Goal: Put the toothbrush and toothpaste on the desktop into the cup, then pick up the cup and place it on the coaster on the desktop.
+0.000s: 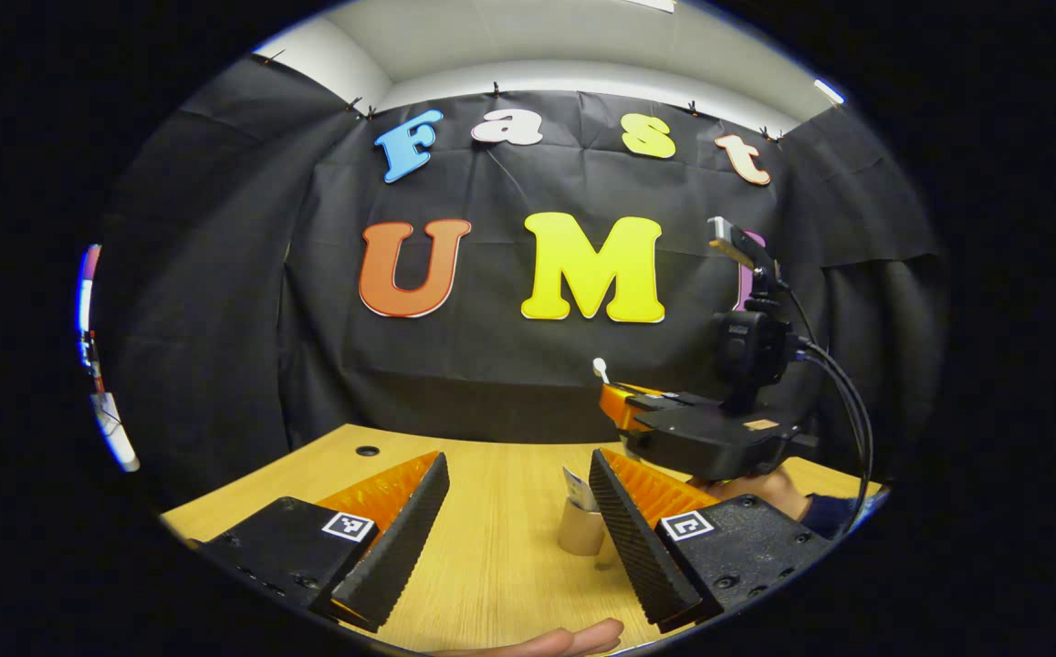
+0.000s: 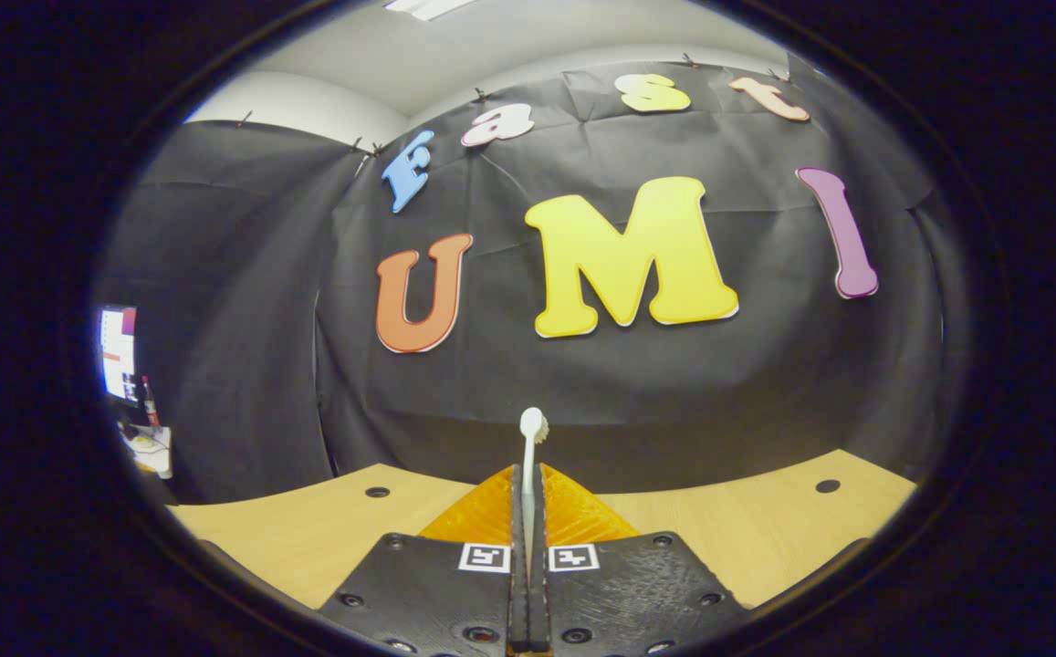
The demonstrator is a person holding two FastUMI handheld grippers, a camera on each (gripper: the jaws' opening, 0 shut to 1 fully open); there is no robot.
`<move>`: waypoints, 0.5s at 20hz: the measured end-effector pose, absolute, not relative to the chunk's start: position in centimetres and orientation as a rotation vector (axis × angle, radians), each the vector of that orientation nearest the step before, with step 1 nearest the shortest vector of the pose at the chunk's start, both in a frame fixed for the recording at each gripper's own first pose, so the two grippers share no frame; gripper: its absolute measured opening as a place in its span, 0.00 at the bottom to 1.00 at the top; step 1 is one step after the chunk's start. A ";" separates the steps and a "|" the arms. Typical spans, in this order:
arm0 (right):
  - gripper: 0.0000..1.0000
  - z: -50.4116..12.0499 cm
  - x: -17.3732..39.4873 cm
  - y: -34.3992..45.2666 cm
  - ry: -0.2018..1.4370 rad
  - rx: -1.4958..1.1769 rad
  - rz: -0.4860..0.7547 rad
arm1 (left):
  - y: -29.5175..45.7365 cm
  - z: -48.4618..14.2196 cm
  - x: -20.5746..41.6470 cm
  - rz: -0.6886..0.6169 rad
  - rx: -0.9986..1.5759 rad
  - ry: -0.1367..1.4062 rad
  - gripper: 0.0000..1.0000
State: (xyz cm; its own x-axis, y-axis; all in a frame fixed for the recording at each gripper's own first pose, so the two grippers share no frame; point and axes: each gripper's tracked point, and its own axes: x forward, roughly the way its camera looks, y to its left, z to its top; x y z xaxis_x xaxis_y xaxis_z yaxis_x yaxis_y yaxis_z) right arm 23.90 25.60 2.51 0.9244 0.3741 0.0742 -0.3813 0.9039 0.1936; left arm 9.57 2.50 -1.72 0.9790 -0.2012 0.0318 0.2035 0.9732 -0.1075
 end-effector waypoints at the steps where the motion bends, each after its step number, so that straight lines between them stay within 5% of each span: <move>1: 0.01 1.9 24.3 25.8 -0.030 0.206 0.387 | 3.0 -2.0 10.0 -0.195 -0.125 -0.004 0.98; 10: 0.01 0.7 24.3 25.4 -0.027 0.194 0.371 | 3.5 -2.8 10.9 -0.227 -0.241 0.032 0.98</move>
State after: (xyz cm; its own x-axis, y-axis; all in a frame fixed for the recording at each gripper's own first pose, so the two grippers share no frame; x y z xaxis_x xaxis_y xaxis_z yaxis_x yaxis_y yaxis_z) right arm 24.34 25.40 0.65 0.9319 0.3575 0.0617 -0.3627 0.9138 0.1830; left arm 10.87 3.48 -2.77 0.9740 -0.2265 -0.0040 0.2190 0.9458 -0.2399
